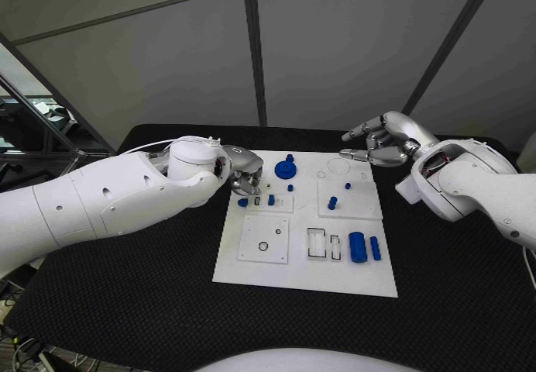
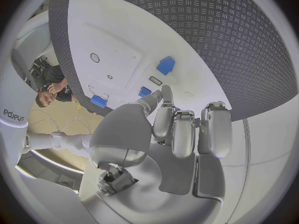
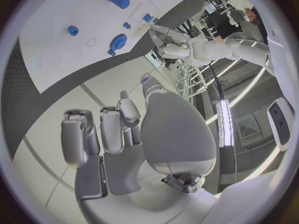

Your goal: Assemble the parts on the task board

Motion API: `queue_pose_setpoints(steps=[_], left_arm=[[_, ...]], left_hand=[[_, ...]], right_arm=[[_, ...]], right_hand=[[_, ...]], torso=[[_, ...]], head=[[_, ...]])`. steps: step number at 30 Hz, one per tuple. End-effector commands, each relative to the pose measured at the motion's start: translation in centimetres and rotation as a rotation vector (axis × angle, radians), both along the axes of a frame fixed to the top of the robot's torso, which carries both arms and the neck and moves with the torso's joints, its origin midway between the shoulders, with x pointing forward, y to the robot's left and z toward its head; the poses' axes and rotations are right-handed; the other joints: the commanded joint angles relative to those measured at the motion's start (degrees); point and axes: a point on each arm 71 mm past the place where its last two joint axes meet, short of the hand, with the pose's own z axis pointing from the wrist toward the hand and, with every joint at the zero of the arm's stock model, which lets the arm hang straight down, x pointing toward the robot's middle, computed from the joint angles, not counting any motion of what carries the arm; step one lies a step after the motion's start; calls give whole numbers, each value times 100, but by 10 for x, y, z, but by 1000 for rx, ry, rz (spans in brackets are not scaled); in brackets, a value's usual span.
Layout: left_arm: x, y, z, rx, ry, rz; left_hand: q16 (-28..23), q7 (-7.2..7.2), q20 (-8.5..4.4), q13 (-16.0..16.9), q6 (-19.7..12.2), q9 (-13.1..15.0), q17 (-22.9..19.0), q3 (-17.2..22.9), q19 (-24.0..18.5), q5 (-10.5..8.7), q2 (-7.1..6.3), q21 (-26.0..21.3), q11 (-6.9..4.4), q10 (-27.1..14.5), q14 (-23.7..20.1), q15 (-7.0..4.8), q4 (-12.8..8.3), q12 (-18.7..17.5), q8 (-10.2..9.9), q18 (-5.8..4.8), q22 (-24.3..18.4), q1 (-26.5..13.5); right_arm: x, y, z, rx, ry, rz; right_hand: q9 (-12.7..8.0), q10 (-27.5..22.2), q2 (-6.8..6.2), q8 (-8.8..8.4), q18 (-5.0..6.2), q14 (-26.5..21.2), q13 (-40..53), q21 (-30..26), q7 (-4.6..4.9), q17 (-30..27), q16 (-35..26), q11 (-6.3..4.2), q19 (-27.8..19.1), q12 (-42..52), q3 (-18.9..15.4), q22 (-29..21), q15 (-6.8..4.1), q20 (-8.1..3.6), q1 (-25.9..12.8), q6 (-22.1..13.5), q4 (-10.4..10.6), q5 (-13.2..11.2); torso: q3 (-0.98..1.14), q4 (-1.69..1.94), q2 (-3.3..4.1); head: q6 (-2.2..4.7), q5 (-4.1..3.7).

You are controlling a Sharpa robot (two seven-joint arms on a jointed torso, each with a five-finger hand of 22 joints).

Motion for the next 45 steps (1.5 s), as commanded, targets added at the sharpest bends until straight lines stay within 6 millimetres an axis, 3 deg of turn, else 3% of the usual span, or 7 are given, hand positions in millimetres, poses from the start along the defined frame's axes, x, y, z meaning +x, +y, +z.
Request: queue_pose_setpoints(steps=[1, 13, 19, 23, 31, 35, 45], left_arm=[[1, 0, 1, -22, 2, 9], [4, 11, 1, -40, -1, 70], [5, 28, -1, -110, 56, 141], [5, 45, 1, -222, 86, 195], [0, 81, 5, -454, 101, 332], [-5, 97, -2, -483, 127, 428], [-10, 109, -23, -384, 230, 593]], left_hand=[[-25, 2, -29, 741, 25, 7, 1165, -28, 25, -97, -19, 16, -31, 36, 507, -42, 66, -36, -9, -19, 455, -43], [-50, 40, -33, 722, -66, -123, 1138, -270, 16, -116, -9, -8, -7, 10, 500, -36, 540, -93, -167, -16, 447, -221], [-57, 129, 0, 722, -127, -604, 1131, -514, 10, -127, -192, -29, 51, -10, 497, 18, 981, -116, -526, -13, 441, -296], [-224, 246, 54, 661, -287, -1046, 953, -582, -216, -133, -420, -298, 139, -106, 443, 81, 916, -297, -850, 67, 143, 44], [-1458, 318, 134, -285, -129, -1717, -204, -709, -1275, -135, -701, -1742, 204, -957, -4, 151, 772, -2424, -1087, 429, -1320, 553], [-1661, 352, 158, -503, -90, -1886, -370, -922, -1329, -124, -847, -1963, 257, -1022, -32, 169, 978, -2761, -1107, 456, -1516, 336], [-847, 152, 48, -454, 316, -1592, 404, -1617, -657, -127, -1153, -1340, 101, -749, 328, 41, 1819, -2370, -591, 286, -842, -54]], right_arm=[[0, 1, 2, 0, -10, 7], [0, 0, 2, 0, -10, 5], [0, -1, 2, -1, -10, 3], [0, -2, 2, -1, -10, 0], [0, -5, 2, -3, -9, -7], [0, -6, 2, -4, -8, -10], [1, -7, 1, -6, -5, -13]], right_hand=[[-9, -5, 25, -35, 21, 241, -1, -4, 7, -1, -34, -16, 360, 23, 21, 1126, -39, -24, -25, 29, 4, -34], [-9, -9, 25, -35, 23, 239, -8, -10, 7, -13, -42, -16, 356, 16, 17, 1120, -38, -24, -36, 30, 7, -36], [-9, -9, 25, -35, 23, 239, -8, -10, 7, -13, -42, -16, 356, 16, 17, 1120, -38, -24, -36, 30, 7, -36], [-9, -9, 25, -35, 23, 239, -8, -10, 7, -13, -42, -16, 356, 16, 17, 1120, -38, -24, -36, 30, 7, -36], [-9, -9, 25, -35, 23, 239, -8, -10, 7, -13, -42, -16, 356, 16, 17, 1120, -38, -24, -36, 30, 7, -36], [-9, -9, 25, -35, 23, 239, -8, -10, 7, -13, -42, -16, 356, 16, 17, 1120, -38, -24, -36, 30, 7, -36], [-10, -10, 23, -36, 23, 240, -12, -9, 7, -10, -41, -16, 358, 14, 13, 1122, -38, -24, -43, 30, 9, -36]], torso=[[0, 3, 0], [-1, -1, -2], [2, 6, -12], [4, 7, -16], [16, 30, -26], [15, 48, -37], [12, 20, -22]], head=[[2, -6], [16, 1], [40, -1], [73, 10], [117, 37], [119, 20], [127, 45]])
